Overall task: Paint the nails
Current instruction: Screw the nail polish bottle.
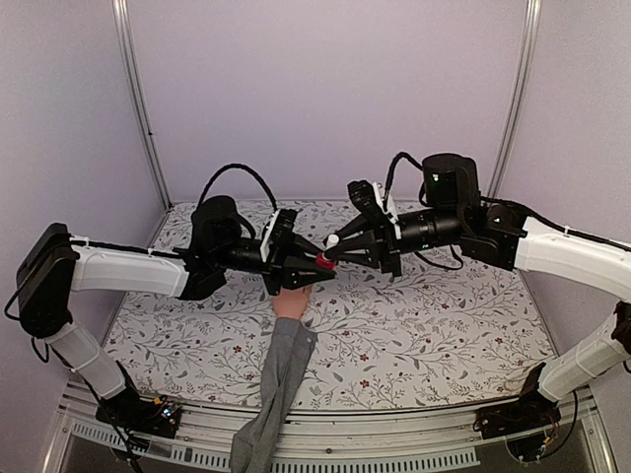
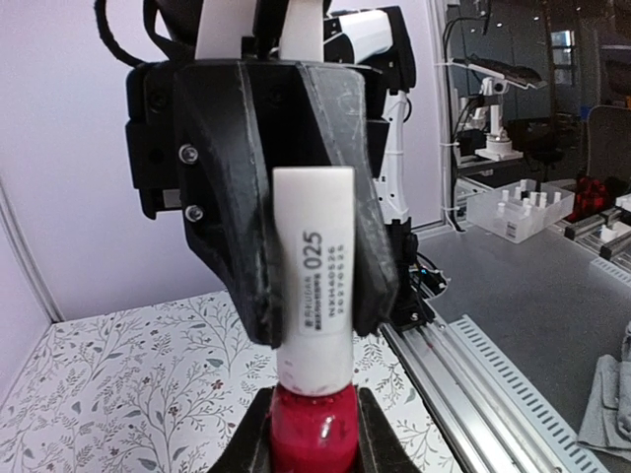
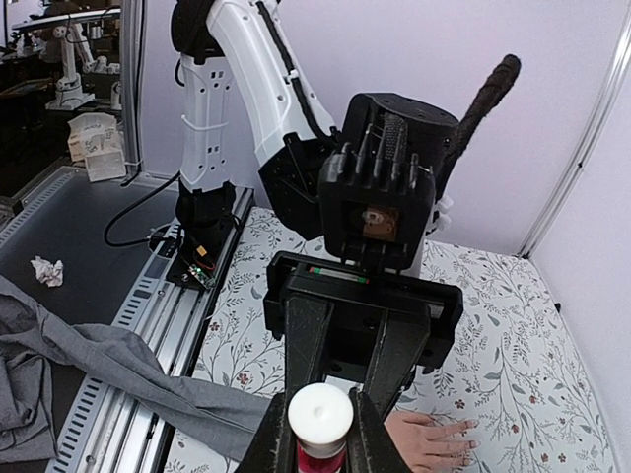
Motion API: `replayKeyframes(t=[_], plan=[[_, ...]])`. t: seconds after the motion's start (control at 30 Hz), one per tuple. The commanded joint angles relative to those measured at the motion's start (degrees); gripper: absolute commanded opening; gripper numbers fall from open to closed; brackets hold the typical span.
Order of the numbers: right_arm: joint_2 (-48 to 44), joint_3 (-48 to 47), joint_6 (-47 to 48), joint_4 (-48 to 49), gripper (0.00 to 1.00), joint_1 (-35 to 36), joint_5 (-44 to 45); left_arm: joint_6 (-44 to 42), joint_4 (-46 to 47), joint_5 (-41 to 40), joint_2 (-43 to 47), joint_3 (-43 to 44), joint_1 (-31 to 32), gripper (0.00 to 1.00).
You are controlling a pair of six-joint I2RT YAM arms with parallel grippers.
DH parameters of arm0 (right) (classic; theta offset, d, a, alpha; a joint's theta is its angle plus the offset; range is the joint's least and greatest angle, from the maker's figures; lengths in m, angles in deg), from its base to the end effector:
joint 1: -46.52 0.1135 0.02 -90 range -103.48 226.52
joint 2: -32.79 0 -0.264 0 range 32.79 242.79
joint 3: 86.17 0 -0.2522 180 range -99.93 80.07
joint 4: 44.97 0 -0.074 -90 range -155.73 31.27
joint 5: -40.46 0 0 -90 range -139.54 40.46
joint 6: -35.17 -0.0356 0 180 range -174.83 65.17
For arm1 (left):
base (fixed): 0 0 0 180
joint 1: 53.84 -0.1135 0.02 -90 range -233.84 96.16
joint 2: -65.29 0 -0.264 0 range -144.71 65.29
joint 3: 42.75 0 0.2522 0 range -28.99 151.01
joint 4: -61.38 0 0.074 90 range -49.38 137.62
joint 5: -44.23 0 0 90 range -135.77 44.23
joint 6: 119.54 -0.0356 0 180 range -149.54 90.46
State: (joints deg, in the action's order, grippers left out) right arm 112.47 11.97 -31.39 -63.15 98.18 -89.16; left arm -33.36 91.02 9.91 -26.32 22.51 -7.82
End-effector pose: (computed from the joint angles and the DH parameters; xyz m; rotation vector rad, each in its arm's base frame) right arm 0.1821 0.2668 0.3549 -1.5096 1.1485 0.9758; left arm 0.2200 -0.2703 0.2709 1.3727 0.9921 -1.2919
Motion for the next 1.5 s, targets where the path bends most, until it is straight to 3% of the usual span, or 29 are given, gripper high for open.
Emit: replayKeyframes(t=[0.0, 0.37, 0.77, 1.1, 1.47], plan=[[2.63, -2.28, -2.95, -1.75, 0.0, 0.29, 2.48, 1.17, 6.02, -7.47, 1.72, -0.96, -0.61, 0.0], [3.58, -1.7, -7.19, 2.72, 0.0, 0.24, 8.26, 2.89, 15.06, -19.24, 2.41, -4.09, -0.21, 0.0], [5.35, -2.25, -10.94, 6.42, 0.0, 0.29, 13.21, -0.21, 16.36, -34.02, 1.16, -3.89, 1.52, 0.0], [8.58, -4.59, -15.73, 6.01, 0.0, 0.55, 20.43, -5.72, 16.25, -46.36, -1.9, -2.33, 4.26, 0.0], [10.97, -5.79, -24.55, 9.88, 0.0, 1.25, 28.79, -7.91, 23.62, -59.43, -7.95, 0.02, 6.76, 0.0]])
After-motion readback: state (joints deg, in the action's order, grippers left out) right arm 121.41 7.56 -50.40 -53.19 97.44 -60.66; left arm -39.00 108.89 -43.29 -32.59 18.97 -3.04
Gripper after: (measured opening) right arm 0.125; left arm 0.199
